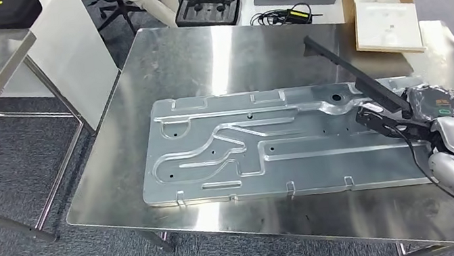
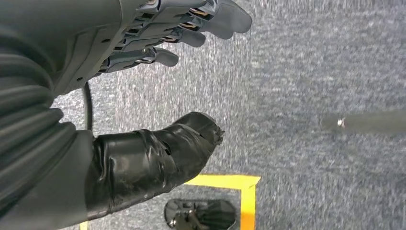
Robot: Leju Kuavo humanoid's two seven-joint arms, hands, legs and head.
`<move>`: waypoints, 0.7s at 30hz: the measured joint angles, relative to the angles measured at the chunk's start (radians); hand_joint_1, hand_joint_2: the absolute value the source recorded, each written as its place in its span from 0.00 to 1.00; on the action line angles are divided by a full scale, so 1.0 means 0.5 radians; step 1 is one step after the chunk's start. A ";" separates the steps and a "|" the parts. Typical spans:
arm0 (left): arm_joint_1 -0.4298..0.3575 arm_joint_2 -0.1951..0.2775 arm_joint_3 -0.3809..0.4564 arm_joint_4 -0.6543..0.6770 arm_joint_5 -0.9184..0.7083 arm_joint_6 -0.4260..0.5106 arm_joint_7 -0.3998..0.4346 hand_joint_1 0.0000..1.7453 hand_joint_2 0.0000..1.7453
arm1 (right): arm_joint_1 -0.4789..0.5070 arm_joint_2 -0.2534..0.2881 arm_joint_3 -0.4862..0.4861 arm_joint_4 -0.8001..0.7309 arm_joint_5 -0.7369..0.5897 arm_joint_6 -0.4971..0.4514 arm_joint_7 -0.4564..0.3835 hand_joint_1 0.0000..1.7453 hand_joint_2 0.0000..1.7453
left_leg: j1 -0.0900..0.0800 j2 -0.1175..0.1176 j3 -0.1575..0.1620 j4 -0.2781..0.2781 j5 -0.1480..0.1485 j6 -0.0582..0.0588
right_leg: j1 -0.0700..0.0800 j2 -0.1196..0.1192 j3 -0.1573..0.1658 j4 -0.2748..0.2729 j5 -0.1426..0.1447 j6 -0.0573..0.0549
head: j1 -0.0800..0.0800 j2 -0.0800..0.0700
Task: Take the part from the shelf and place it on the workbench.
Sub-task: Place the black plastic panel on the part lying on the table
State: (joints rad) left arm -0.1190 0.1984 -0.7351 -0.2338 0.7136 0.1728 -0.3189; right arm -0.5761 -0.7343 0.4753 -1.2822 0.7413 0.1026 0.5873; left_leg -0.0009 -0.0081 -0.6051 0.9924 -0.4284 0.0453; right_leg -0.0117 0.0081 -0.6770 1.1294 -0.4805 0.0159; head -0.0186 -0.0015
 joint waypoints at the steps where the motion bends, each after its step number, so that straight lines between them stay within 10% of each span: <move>1: -0.003 -0.001 0.000 0.000 -0.001 0.006 0.000 0.00 1.00 | 0.003 -0.001 -0.001 0.004 0.004 0.000 -0.001 1.00 1.00 | 0.000 0.001 0.001 0.002 -0.002 0.005 | -0.002 -0.001 -0.060 0.129 -0.061 0.007 | 0.001 0.000; 4: -0.005 -0.011 0.000 0.000 -0.010 0.020 -0.003 0.00 1.00 | 0.022 -0.002 -0.002 0.012 0.019 0.000 -0.002 1.00 1.00 | 0.003 0.000 0.002 0.019 -0.016 0.004 | -0.019 -0.002 -0.171 0.346 -0.106 0.029 | 0.001 0.000; 8: -0.007 -0.016 0.000 0.000 -0.020 -0.027 -0.048 0.00 1.00 | 0.023 -0.003 -0.003 0.012 0.039 0.001 -0.009 1.00 1.00 | 0.012 -0.006 -0.013 0.088 -0.064 -0.038 | -0.044 -0.003 0.029 -0.051 0.076 0.052 | 0.001 0.000; 14: -0.011 -0.010 0.001 0.000 -0.027 -0.091 -0.091 0.00 1.00 | 0.022 -0.003 -0.007 -0.004 0.057 0.003 -0.014 1.00 1.00 | 0.010 -0.009 -0.047 0.167 -0.123 -0.084 | -0.037 0.000 0.060 -0.105 0.073 -0.020 | -0.009 0.000; 19: -0.014 -0.012 0.001 0.000 -0.027 -0.094 -0.095 0.00 1.00 | 0.023 -0.002 -0.011 -0.011 0.057 0.003 -0.014 1.00 1.00 | 0.012 0.001 -0.268 0.638 -0.320 -0.099 | -0.020 -0.008 0.061 -0.108 0.073 -0.046 | -0.016 0.000; 21: -0.012 -0.013 0.001 0.000 -0.027 -0.094 -0.095 0.00 1.00 | 0.024 -0.002 -0.011 -0.011 0.057 0.003 -0.014 0.50 0.50 | 0.007 0.001 -0.216 0.528 -0.230 -0.077 | -0.010 -0.008 0.063 -0.108 0.073 -0.047 | -0.016 0.000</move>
State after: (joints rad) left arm -0.1251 0.1920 -0.7347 -0.2338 0.7000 0.1259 -0.3666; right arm -0.5640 -0.7355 0.4698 -1.2877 0.7699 0.1041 0.5800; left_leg 0.0027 -0.0076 -0.7132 1.2566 -0.5432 0.0067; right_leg -0.0167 0.0044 -0.6454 1.0755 -0.4437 -0.0073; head -0.0264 -0.0015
